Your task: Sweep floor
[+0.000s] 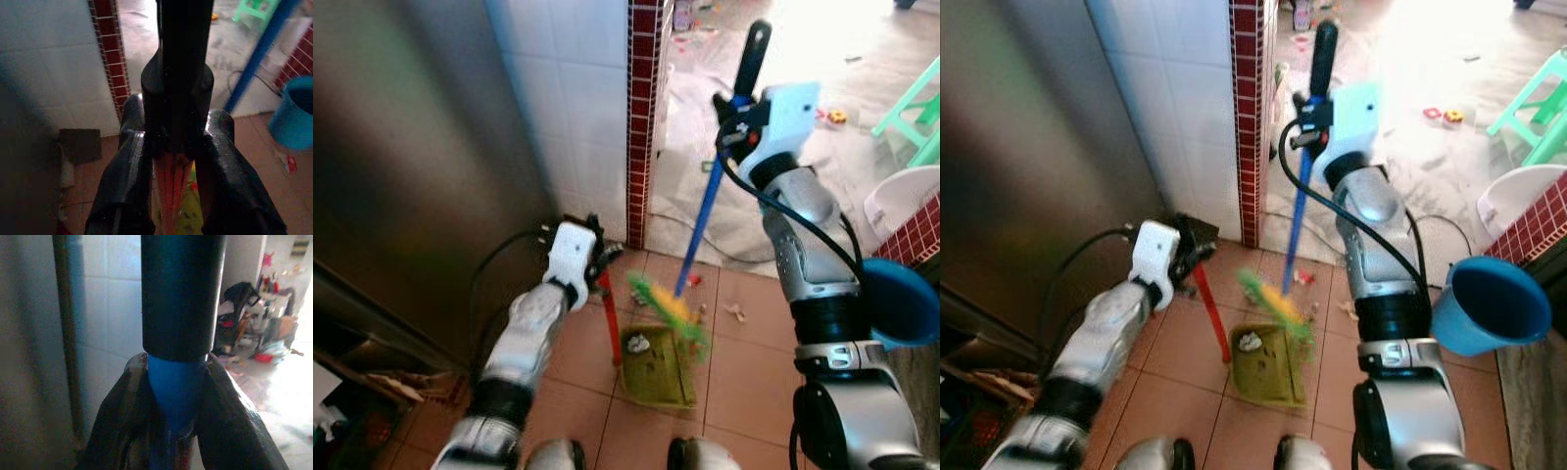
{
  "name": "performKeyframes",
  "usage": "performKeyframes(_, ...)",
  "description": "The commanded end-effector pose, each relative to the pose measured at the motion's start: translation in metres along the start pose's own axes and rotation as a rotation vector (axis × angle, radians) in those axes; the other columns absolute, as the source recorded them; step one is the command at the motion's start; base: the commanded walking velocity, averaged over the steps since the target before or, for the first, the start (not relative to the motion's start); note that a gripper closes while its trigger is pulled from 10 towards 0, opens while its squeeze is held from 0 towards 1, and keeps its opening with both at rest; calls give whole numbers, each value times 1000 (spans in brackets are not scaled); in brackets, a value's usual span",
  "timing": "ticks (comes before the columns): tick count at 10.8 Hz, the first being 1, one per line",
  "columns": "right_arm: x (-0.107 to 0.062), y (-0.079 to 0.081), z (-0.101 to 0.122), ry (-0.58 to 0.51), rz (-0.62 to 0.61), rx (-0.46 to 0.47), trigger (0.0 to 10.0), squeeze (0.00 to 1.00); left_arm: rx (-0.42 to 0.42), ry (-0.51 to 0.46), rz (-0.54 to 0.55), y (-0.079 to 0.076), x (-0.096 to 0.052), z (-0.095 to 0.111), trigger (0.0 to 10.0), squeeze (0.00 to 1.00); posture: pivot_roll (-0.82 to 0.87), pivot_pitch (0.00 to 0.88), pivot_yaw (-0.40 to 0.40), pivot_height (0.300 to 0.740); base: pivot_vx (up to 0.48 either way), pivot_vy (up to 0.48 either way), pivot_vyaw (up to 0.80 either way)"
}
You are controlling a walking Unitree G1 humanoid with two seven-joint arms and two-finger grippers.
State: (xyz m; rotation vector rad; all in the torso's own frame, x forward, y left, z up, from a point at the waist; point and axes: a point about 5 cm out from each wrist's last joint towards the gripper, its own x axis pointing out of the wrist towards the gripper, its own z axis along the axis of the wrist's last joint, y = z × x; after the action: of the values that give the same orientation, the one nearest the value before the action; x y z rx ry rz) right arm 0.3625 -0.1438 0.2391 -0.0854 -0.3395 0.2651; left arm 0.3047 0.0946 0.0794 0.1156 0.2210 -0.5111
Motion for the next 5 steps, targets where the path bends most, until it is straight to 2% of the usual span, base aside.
performKeyframes(1,1,-1,14,-73,0,-37,10000,0,64,72,-26,0,-6,-10,10000,0,-65,69,44,740,0,0,0)
performKeyframes(3,-3,-3,5,-46,-17,-85,10000,0,96,76,-106,-6,-20,-6,10000,0,-57,74,39,740,0,0,0)
performKeyframes(5,-9,3,-16,32,-13,-72,10000,0,104,94,-121,-7,-30,-3,10000,0,-51,77,38,740,0,0,0)
